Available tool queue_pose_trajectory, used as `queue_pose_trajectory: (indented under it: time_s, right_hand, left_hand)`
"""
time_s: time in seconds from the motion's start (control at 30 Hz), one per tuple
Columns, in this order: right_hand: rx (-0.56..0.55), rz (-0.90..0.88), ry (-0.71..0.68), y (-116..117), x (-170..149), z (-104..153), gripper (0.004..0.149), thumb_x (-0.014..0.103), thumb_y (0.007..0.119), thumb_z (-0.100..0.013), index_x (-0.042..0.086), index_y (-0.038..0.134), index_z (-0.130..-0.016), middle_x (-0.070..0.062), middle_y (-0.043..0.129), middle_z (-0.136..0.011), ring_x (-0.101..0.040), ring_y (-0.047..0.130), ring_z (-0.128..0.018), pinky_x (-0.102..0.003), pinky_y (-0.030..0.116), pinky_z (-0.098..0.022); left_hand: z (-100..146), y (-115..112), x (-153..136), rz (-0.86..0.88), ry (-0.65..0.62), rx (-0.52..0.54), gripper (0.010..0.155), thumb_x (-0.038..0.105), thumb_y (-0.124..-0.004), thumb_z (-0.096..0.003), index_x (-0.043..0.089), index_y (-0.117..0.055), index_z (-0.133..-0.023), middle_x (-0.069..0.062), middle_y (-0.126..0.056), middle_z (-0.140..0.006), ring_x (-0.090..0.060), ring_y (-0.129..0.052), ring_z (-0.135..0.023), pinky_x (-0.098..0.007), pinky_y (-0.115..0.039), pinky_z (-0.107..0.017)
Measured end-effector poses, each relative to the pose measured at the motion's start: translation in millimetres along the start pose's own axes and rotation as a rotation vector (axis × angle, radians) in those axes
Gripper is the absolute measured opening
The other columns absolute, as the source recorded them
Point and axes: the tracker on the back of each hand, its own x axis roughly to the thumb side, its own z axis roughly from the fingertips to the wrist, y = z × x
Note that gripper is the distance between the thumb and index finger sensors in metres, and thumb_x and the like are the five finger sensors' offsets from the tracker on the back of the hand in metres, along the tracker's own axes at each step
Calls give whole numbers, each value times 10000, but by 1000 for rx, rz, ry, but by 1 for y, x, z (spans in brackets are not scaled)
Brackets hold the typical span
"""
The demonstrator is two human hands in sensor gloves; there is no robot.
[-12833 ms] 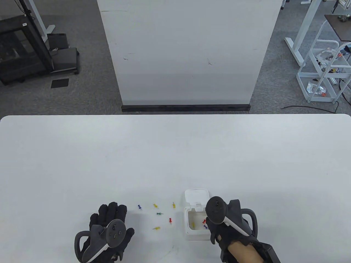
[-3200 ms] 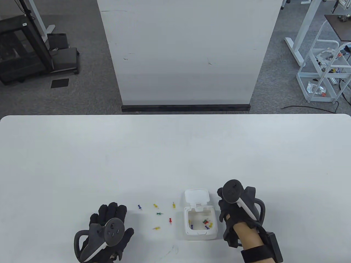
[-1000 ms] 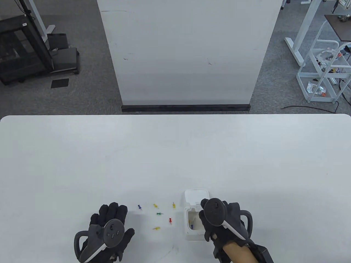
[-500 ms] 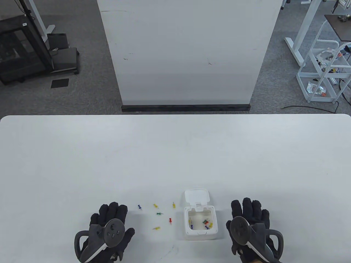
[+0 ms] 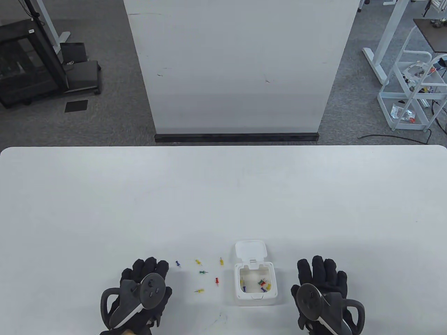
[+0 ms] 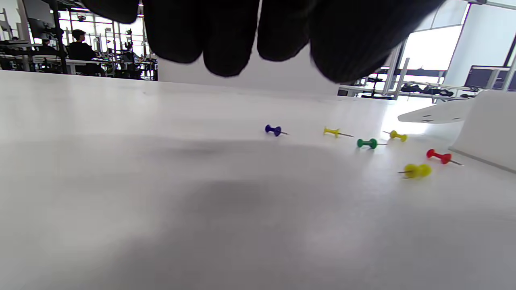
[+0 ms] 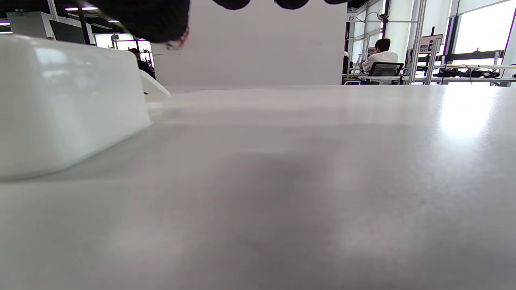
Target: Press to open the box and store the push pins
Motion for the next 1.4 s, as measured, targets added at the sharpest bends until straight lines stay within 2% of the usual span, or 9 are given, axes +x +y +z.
queue_pose_trajectory:
  time_s: [0.1,0.2,0.37,0.53,0.7,0.97,1.13,1.23,1.4]
  right_hand:
    - [-10,-24,-1,-2,-1,2,717,536,708,-487,317,347,-1066,-69,319,-1166,-435,336,-1075,-657,384,-763]
    - [-6,-44,3,-3,-3,3,715,535,708,-487,316,351,-1066,-70,327,-1165,-435,344,-1073,-657,389,-762]
    - [-7,-61,3,-4,-5,4,709,534,708,-486,314,361,-1064,-70,338,-1163,-433,356,-1073,-657,395,-760]
    - [-8,-82,-1,-5,-7,4,719,539,703,-487,311,342,-1066,-72,320,-1165,-432,357,-1073,-656,398,-760]
    - [8,-91,-7,-5,-6,4,718,539,702,-488,312,342,-1066,-69,319,-1165,-432,361,-1072,-655,401,-759]
    - [11,-93,6,-6,-6,5,714,539,702,-487,312,349,-1065,-70,323,-1164,-431,367,-1071,-655,406,-759]
    - [22,-109,6,-5,-7,2,713,539,701,-489,314,348,-1066,-70,320,-1166,-431,363,-1072,-656,401,-760]
    - [33,-108,0,-4,-7,1,712,539,700,-491,314,347,-1067,-71,318,-1166,-433,359,-1072,-657,397,-760]
    - [23,-120,7,-6,-8,2,713,540,700,-490,313,348,-1067,-72,321,-1166,-433,364,-1072,-657,401,-759]
  left_hand:
    - [-10,-3,33,-92,-130,-48,473,393,-816,-468,233,-799,-913,-69,-917,-891,-375,-887,-830,-594,-611,-729]
    - [-19,-9,59,-212,-155,-65,456,383,-835,-458,227,-825,-886,-63,-954,-833,-362,-928,-770,-576,-649,-712]
    - [-32,-16,86,-284,-170,-85,467,411,-859,-437,222,-846,-863,-59,-980,-778,-347,-953,-718,-563,-672,-697]
    - [-42,-28,95,-341,-154,-134,436,409,-888,-424,224,-884,-819,-51,-1008,-733,-339,-978,-681,-553,-698,-680]
    - [-37,-34,98,-385,-171,-40,401,384,-894,-418,209,-898,-779,-47,-1013,-692,-333,-989,-648,-552,-718,-662]
    - [-30,-45,110,-557,-182,18,438,415,-816,-413,187,-859,-785,-33,-984,-677,-317,-978,-638,-549,-717,-661]
    - [-29,-38,104,-478,-178,19,432,432,-824,-410,197,-872,-769,-22,-994,-656,-306,-988,-619,-541,-730,-652]
    - [-27,-14,108,-364,-175,56,431,431,-824,-414,197,-870,-773,-23,-992,-659,-308,-985,-622,-543,-725,-654]
    - [-34,30,132,-49,-245,65,427,423,-827,-421,192,-869,-778,-29,-990,-663,-314,-981,-623,-547,-721,-654]
